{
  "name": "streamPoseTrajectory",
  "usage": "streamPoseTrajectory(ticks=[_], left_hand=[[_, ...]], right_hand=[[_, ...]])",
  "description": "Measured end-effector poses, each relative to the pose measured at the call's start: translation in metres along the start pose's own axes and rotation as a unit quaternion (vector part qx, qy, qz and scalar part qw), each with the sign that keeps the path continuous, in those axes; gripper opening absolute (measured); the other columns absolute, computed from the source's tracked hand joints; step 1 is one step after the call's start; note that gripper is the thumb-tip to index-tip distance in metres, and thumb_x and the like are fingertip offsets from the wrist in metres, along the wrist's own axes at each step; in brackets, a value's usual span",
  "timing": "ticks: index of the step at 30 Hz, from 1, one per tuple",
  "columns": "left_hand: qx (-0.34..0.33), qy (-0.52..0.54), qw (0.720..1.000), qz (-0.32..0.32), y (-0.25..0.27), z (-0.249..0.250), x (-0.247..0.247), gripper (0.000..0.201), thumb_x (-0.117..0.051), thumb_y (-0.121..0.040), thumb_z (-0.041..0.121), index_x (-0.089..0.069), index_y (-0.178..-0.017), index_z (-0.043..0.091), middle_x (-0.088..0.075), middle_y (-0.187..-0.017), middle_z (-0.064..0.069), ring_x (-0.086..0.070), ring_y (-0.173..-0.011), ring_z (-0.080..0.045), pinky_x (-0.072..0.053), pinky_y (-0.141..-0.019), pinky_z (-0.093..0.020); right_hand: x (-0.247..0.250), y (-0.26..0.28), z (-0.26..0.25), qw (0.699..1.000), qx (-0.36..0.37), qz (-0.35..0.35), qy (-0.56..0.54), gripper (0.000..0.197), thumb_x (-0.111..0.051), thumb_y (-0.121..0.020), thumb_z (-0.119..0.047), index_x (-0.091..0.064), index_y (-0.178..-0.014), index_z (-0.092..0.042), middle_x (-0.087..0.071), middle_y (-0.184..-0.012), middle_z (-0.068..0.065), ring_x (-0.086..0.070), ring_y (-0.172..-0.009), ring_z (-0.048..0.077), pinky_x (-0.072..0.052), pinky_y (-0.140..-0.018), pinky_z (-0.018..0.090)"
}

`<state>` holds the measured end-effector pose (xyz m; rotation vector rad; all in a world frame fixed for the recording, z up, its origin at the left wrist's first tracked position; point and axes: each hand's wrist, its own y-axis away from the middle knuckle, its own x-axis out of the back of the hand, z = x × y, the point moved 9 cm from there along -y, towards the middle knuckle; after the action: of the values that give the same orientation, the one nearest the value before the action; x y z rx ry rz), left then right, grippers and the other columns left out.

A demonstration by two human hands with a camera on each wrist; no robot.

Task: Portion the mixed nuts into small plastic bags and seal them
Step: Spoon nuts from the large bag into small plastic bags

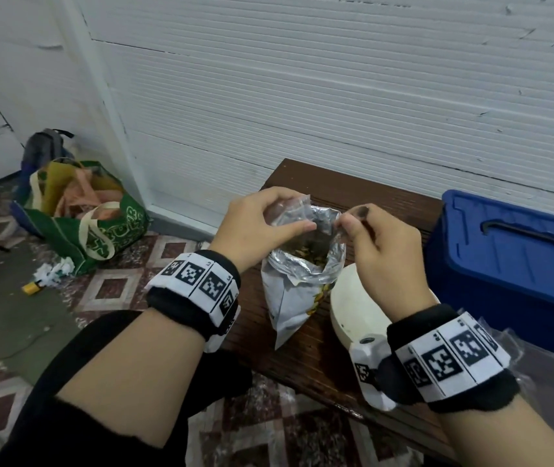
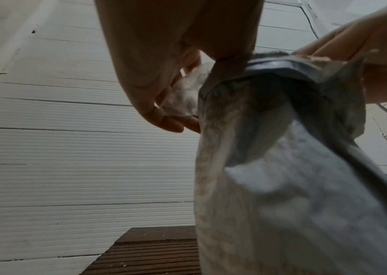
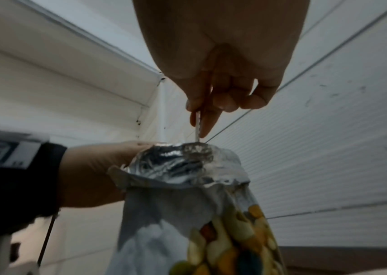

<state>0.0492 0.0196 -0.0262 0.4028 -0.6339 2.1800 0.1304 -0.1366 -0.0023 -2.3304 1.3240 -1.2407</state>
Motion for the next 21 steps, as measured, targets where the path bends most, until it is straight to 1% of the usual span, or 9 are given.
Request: streamPoseTrajectory(ticks=[2, 5, 6, 9, 11, 13, 15, 18, 21], left_hand=[[0.001, -0.003, 1.000, 0.002, 0.000, 0.001, 0.001, 0.037, -0.083, -0.070, 0.035, -0.065, -0.102, 0.032, -0.062, -0.088, 0.025, -0.056, -0.079, 0.021, -0.042, -0.069, 0.000], [0.008, -0.004, 1.000, 0.006, 0.001, 0.001, 0.001, 0.039, -0.082, -0.070, 0.037, -0.066, -0.104, 0.029, -0.062, -0.087, 0.025, -0.055, -0.078, 0.021, -0.042, -0.069, -0.001], [0.010, -0.003, 1.000, 0.005, 0.002, 0.001, 0.001, 0.040, -0.082, -0.070, 0.037, -0.067, -0.105, 0.028, -0.062, -0.087, 0.025, -0.055, -0.078, 0.021, -0.042, -0.068, -0.001], [0.016, -0.003, 1.000, -0.004, 0.003, 0.002, 0.001, 0.039, -0.081, -0.070, 0.039, -0.065, -0.105, 0.031, -0.061, -0.087, 0.025, -0.055, -0.077, 0.021, -0.043, -0.067, -0.001], [0.018, 0.001, 1.000, -0.004, 0.003, 0.002, 0.002, 0.038, -0.080, -0.070, 0.040, -0.065, -0.104, 0.032, -0.062, -0.088, 0.024, -0.055, -0.079, 0.019, -0.043, -0.068, -0.001], [0.020, 0.001, 1.000, -0.003, 0.002, 0.003, 0.005, 0.042, -0.079, -0.070, 0.044, -0.066, -0.107, 0.030, -0.064, -0.092, 0.023, -0.057, -0.083, 0.015, -0.041, -0.069, 0.000], [0.019, -0.006, 1.000, -0.004, 0.002, 0.005, 0.008, 0.046, -0.077, -0.069, 0.048, -0.067, -0.109, 0.029, -0.064, -0.096, 0.022, -0.056, -0.086, 0.012, -0.039, -0.070, 0.001], [0.021, -0.018, 1.000, -0.009, 0.000, 0.007, 0.014, 0.041, -0.077, -0.068, 0.048, -0.062, -0.105, 0.036, -0.060, -0.097, 0.022, -0.054, -0.089, 0.010, -0.038, -0.070, 0.001], [0.020, -0.031, 0.999, -0.024, -0.001, 0.009, 0.020, 0.040, -0.079, -0.065, 0.050, -0.060, -0.099, 0.045, -0.063, -0.102, 0.020, -0.055, -0.096, 0.006, -0.035, -0.070, 0.005]], right_hand=[[-0.001, 0.001, 0.009, 0.998, -0.056, 0.002, -0.036, 0.020, -0.053, -0.096, -0.019, -0.066, -0.084, -0.011, -0.067, -0.074, 0.002, -0.065, -0.075, 0.020, -0.051, -0.075, 0.042], [-0.004, 0.006, 0.022, 0.986, -0.138, 0.007, -0.097, 0.024, -0.052, -0.096, -0.015, -0.064, -0.075, -0.015, -0.067, -0.069, -0.001, -0.065, -0.073, 0.015, -0.049, -0.074, 0.021], [-0.004, 0.008, 0.026, 0.981, -0.159, 0.014, -0.109, 0.025, -0.052, -0.096, -0.015, -0.065, -0.074, -0.016, -0.068, -0.067, -0.001, -0.064, -0.072, 0.013, -0.047, -0.072, 0.018], [0.004, 0.010, 0.037, 0.968, -0.207, 0.059, -0.129, 0.031, -0.052, -0.096, -0.017, -0.066, -0.069, -0.018, -0.067, -0.067, -0.004, -0.059, -0.070, 0.006, -0.045, -0.077, 0.028], [0.011, 0.010, 0.044, 0.958, -0.233, 0.089, -0.140, 0.032, -0.051, -0.097, -0.018, -0.064, -0.068, -0.023, -0.067, -0.066, -0.004, -0.056, -0.069, 0.008, -0.045, -0.077, 0.031], [0.020, 0.010, 0.049, 0.951, -0.251, 0.110, -0.146, 0.029, -0.051, -0.097, -0.020, -0.064, -0.072, -0.025, -0.067, -0.066, -0.003, -0.057, -0.070, 0.009, -0.044, -0.074, 0.029], [0.027, 0.008, 0.052, 0.947, -0.259, 0.122, -0.147, 0.026, -0.050, -0.098, -0.021, -0.065, -0.077, -0.022, -0.067, -0.066, -0.003, -0.057, -0.071, 0.004, -0.040, -0.071, 0.023], [0.037, 0.006, 0.056, 0.938, -0.271, 0.143, -0.160, 0.023, -0.050, -0.098, -0.021, -0.068, -0.085, -0.015, -0.066, -0.063, -0.005, -0.054, -0.066, -0.003, -0.038, -0.069, 0.020], [0.046, 0.003, 0.057, 0.935, -0.273, 0.161, -0.157, 0.023, -0.050, -0.097, -0.021, -0.069, -0.085, -0.015, -0.065, -0.056, -0.008, -0.056, -0.073, -0.002, -0.043, -0.077, 0.025]])
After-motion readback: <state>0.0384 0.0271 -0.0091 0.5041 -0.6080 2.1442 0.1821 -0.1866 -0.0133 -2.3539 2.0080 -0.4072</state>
